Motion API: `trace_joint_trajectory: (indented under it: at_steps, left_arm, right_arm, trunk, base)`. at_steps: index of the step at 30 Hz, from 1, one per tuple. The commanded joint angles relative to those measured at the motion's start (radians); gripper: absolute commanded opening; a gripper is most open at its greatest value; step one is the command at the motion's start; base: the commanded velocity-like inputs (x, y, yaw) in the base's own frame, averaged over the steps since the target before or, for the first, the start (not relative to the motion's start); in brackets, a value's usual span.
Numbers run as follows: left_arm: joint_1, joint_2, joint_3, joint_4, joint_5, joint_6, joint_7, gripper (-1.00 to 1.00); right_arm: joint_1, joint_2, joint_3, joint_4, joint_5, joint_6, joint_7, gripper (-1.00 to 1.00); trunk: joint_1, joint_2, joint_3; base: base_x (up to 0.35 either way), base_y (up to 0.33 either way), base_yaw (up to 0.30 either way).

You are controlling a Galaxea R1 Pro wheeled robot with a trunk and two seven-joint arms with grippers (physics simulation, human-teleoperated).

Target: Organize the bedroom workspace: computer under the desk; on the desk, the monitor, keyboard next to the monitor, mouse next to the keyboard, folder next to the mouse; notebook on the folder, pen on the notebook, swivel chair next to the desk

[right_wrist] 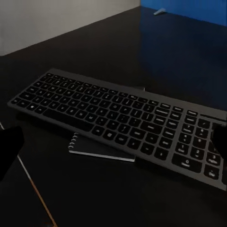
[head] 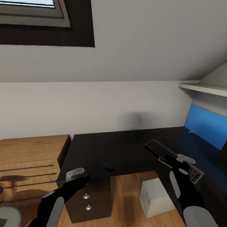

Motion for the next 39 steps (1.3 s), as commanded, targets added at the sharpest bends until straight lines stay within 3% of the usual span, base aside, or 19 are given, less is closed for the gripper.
trace_joint_trajectory:
  at_steps: [1, 7, 25, 31, 39]
  left_arm:
    - [-0.001, -0.001, 0.001, -0.001, 0.011, 0.005, 0.008, 1.0]
    - [-0.001, 0.001, 0.003, 0.0, 0.011, 0.006, 0.009, 1.0]
    - [-0.001, 0.004, 0.022, 0.001, 0.014, 0.009, 0.011, 1.0]
    - [-0.001, 0.004, 0.021, 0.001, 0.012, 0.009, 0.014, 1.0]
    - [-0.001, 0.003, 0.018, 0.001, 0.012, 0.008, 0.017, 1.0]
  right_arm:
    - [0.0, 0.0, 0.001, -0.002, -0.007, 0.005, -0.005, 1.0]
    - [0.0, 0.012, 0.0, -0.006, -0.005, 0.003, -0.006, 1.0]
    - [0.0, 0.012, 0.0, -0.005, -0.007, 0.002, -0.004, 1.0]
    - [0.0, 0.011, 0.0, -0.006, -0.005, 0.002, -0.005, 1.0]
    - [0.0, -0.012, -0.002, 0.006, 0.003, 0.008, -0.002, 1.0]
  trunk:
    - [0.001, -0.001, -0.001]
    - [0.001, -0.001, -0.001]
    - [0.001, -0.001, -0.001]
    - [0.001, -0.001, -0.001]
    - [0.001, -0.001, -0.001]
  base:
    - [0.303, 0.0, 0.0]
    - [0.326, 0.0, 0.0]
    - [0.323, 0.097, -0.091]
    - [0.104, 0.016, -0.001]
    - [0.163, 0.0, 0.0]
